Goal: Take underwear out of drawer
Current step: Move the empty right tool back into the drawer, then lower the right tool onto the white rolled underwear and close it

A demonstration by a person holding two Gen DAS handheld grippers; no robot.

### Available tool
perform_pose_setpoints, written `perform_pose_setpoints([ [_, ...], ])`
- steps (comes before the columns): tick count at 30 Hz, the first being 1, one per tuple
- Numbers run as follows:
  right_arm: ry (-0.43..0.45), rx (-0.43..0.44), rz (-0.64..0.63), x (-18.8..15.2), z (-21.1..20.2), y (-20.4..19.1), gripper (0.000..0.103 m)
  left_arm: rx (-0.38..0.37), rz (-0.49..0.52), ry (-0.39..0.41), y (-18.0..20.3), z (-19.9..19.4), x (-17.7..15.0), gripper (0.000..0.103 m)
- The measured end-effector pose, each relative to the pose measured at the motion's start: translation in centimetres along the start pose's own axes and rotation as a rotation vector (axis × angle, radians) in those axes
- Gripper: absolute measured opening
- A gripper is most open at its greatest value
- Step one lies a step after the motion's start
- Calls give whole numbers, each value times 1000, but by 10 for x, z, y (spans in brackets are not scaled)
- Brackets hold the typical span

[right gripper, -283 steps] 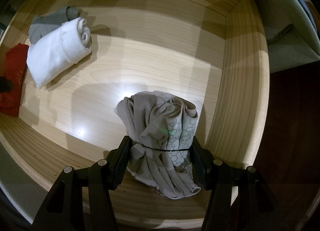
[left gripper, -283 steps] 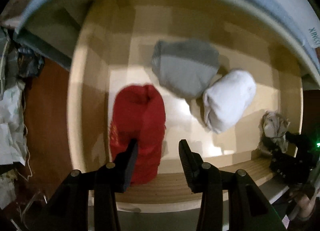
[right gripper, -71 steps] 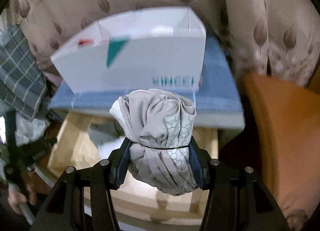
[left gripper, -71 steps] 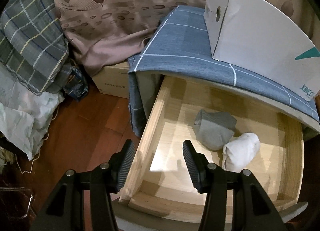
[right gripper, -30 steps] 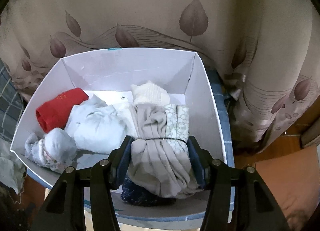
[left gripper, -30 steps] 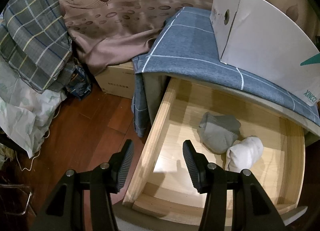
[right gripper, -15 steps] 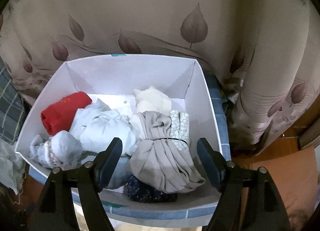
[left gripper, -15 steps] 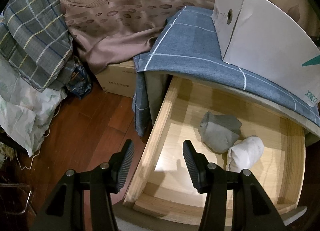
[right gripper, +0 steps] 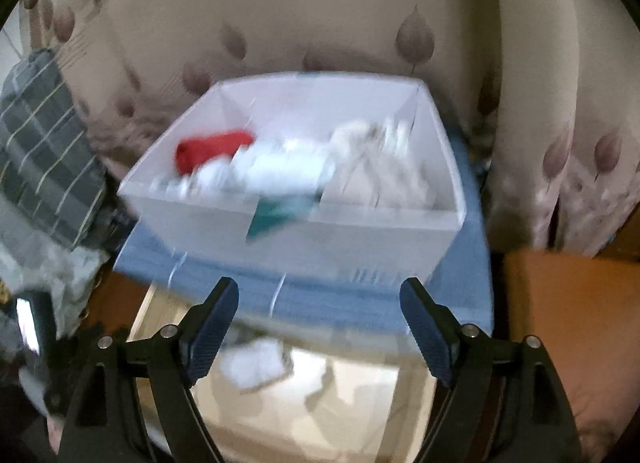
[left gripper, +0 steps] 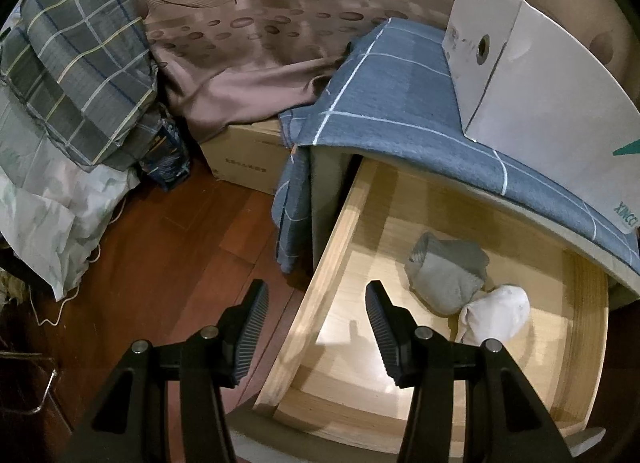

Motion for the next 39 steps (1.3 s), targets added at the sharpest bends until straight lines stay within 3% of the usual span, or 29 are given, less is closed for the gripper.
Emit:
perform_pose_setpoints([
  [7, -162, 39, -37, -74, 38, -30, 80, -1, -4, 2, 1, 0, -1, 52],
  [13, -272, 49, -112, -110, 82, -65, 80, -1, -33, -5, -6, 0, 0, 52],
  [21, -328, -14, -126, -114, 131, -89, 80, -3, -35, -10, -10, 1, 0, 52],
  [29, -399, -96, -282, -130, 164, -104, 80, -7, -35, -19, -12, 2, 0, 52],
  [39, -490, -103, -242, -147, 160, -62, 80, -7, -32, -24, -9, 4, 0, 52],
])
Point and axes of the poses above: each gripper's, at about its wrist camera, not at the fingertips, and z roughly the way its jaws point, y to its right, x to its top, the point moved 6 cm from there along z, roughly the way its jaws point, and after that the axes turned 5 degrees about y, right-handed, at the moved point
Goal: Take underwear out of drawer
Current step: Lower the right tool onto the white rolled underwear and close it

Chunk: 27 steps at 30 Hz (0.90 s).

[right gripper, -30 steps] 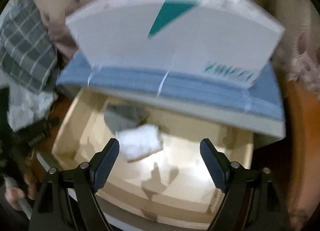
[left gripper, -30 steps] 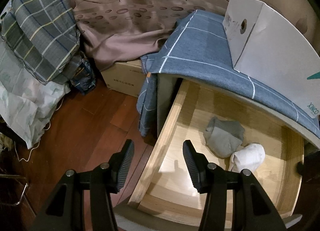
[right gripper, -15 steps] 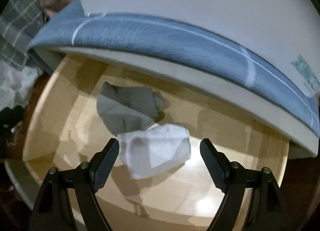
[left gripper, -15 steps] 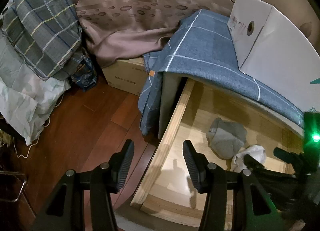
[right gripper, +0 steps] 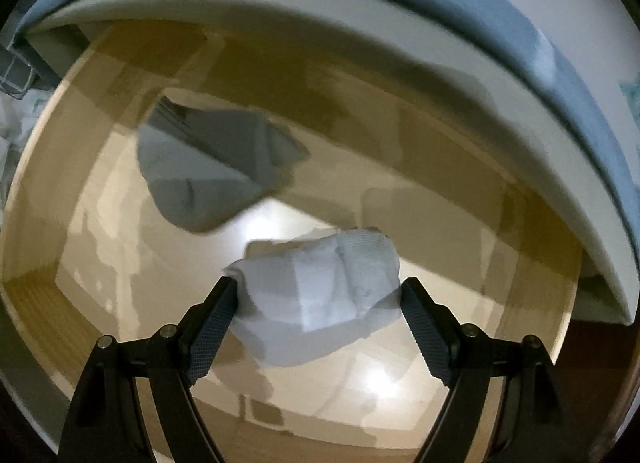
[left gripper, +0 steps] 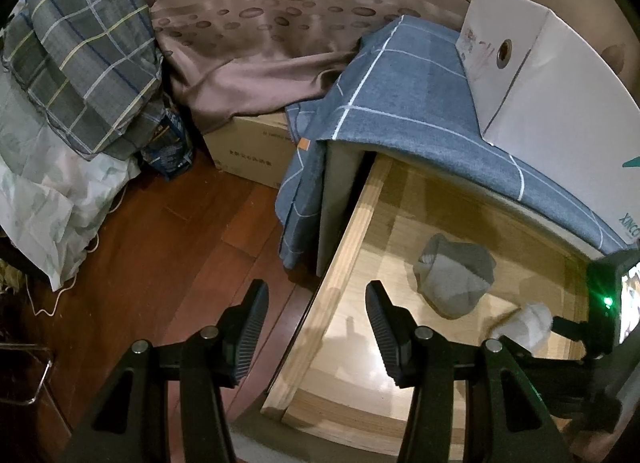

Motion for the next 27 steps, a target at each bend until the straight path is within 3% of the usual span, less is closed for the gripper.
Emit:
perform_pose_setpoints([
  [8, -72, 6, -10, -37, 4, 36, 81, 4, 1, -1, 0, 0, 0, 52],
  [17, -138, 48, 73, -68, 4, 68, 82, 6, 6, -1, 1, 0, -1, 52],
  [22, -141, 82, 191, -74, -3, 84, 82, 8, 8, -1, 2, 1, -1, 52],
  [27, -143, 199, 397, -73, -13, 104, 82, 3, 8, 0, 2, 0, -1, 52],
])
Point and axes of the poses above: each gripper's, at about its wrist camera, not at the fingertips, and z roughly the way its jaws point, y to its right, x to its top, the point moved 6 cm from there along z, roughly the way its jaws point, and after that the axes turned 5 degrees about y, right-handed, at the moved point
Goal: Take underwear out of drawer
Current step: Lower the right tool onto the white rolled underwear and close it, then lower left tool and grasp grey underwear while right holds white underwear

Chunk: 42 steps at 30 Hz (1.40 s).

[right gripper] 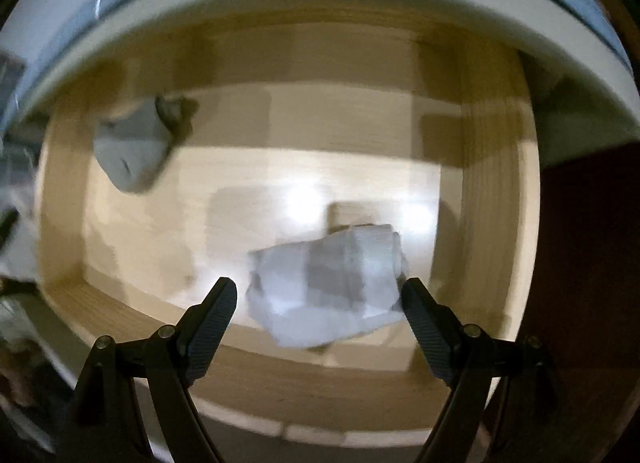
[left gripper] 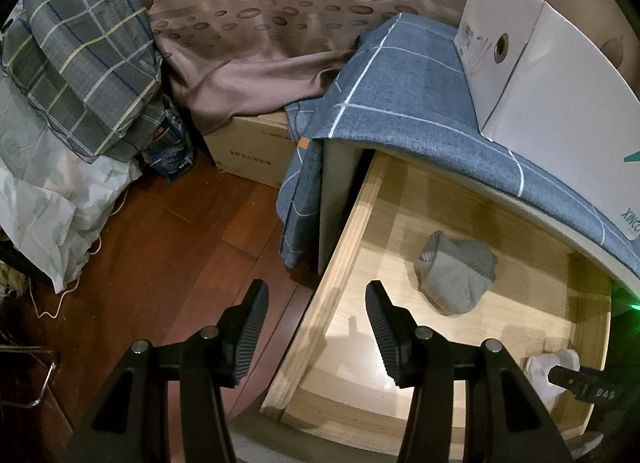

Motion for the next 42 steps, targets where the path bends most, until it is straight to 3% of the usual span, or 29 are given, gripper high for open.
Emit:
perform_pose_setpoints([
  [5, -50, 57, 243, -5, 6, 21, 82, -2, 5, 2, -1, -1, 0, 52],
  [7, -37, 60, 267, -2, 3, 15, 82, -4, 2, 1, -3, -1, 0, 52],
  [12, -25, 2, 159, -2, -6, 5, 83, -5, -5, -2, 0, 1, 1, 52],
  [14, -22, -35, 115, 0, -7, 4, 89, -6, 1, 1, 1, 0, 1, 52],
  [23, -75, -124, 29, 5, 22, -5, 92, -2, 9, -12, 3, 5, 0, 52],
  [28, -139, -121, 33, -1, 36, -1, 88, 2, 23, -15, 7, 5, -1, 52],
  [36, -172, -143, -40, -15, 39, 1, 82, -2, 49, -41, 13, 9, -5, 52],
  [40, -172, -159, -90, -19, 37, -4, 80, -57, 71, -97, 22, 18, -10, 52],
  [42, -163, -145, -85, -20, 33, -3, 80, -132, 93, -131, 31, 22, -13, 52],
])
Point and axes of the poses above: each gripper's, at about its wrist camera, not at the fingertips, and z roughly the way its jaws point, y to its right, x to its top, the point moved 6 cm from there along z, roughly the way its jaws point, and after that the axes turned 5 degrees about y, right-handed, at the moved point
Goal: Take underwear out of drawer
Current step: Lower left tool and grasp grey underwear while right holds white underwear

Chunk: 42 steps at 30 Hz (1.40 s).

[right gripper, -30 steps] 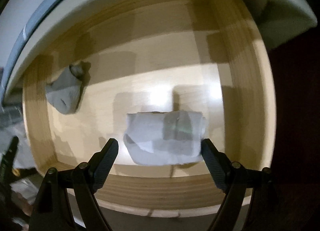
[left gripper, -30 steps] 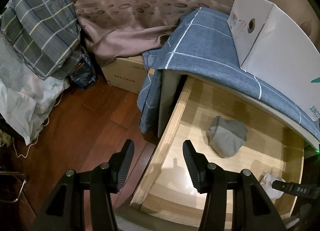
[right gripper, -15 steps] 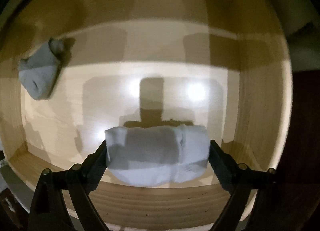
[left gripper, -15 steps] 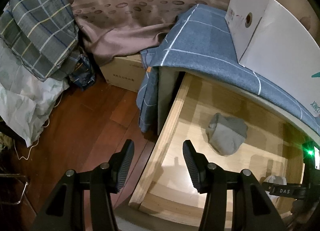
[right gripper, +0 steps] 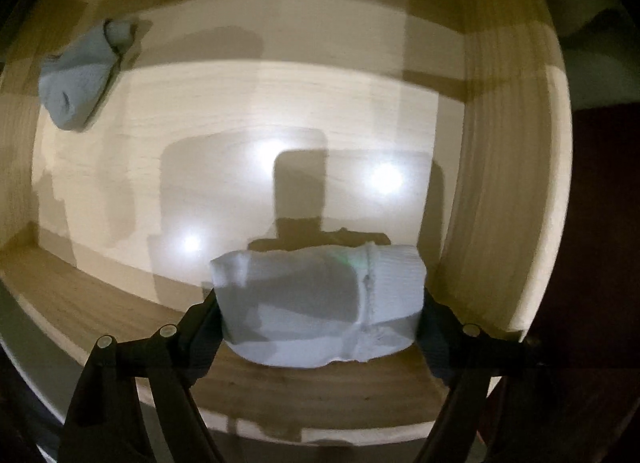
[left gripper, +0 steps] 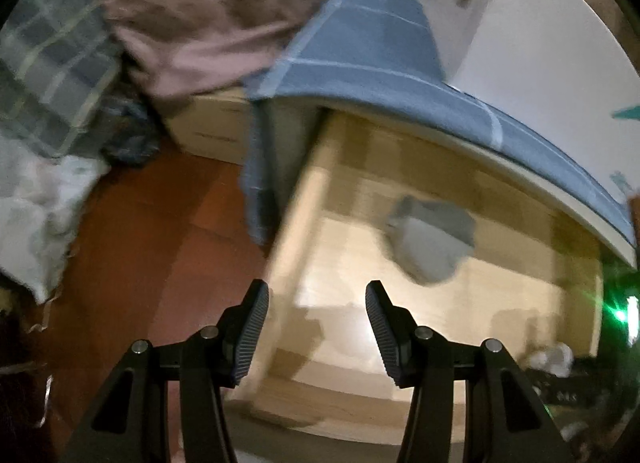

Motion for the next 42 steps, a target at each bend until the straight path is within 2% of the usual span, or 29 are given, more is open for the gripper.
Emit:
perform_pose_setpoints([
  [1, 7, 7, 1, -2, -2, 2, 80, -32, 23, -16, 6, 2, -1, 52],
  [5, 43, 19, -30, -11, -10, 10, 80, -67, 165, -3, 32, 1, 4, 52],
  [7, 63, 16, -39, -5, -8, -6, 80, -36, 318, 54, 50, -4, 8, 52],
  [10, 88, 7, -50, -12, -8, -7, 81, 35, 533, 113, 71, -5, 9, 52],
  [14, 126, -8, -68, -20, -11, -15, 81, 27, 674, 68, 89, 12, 0, 52],
  [19, 140, 3, -67, -25, -20, -4, 81, 91, 835, 55, 104, 35, -9, 52],
  [20, 141, 4, -66, -10, -20, -4, 81, 108, 862, 66, 107, 37, -10, 52],
  [22, 149, 12, -64, -11, -21, -3, 81, 119, 923, 68, 115, 45, -13, 52],
  [25, 159, 22, -65, -22, -19, 4, 82, 128, 1000, 57, 122, 54, -20, 52],
  [29, 163, 27, -66, -32, -16, 7, 82, 168, 1085, 91, 130, 62, -26, 52],
  [37, 174, 40, -60, -28, -17, 4, 82, 197, 1159, 119, 139, 80, -29, 52],
  [42, 180, 44, -55, -30, -22, 6, 82, 167, 1170, 118, 139, 87, -28, 52],
])
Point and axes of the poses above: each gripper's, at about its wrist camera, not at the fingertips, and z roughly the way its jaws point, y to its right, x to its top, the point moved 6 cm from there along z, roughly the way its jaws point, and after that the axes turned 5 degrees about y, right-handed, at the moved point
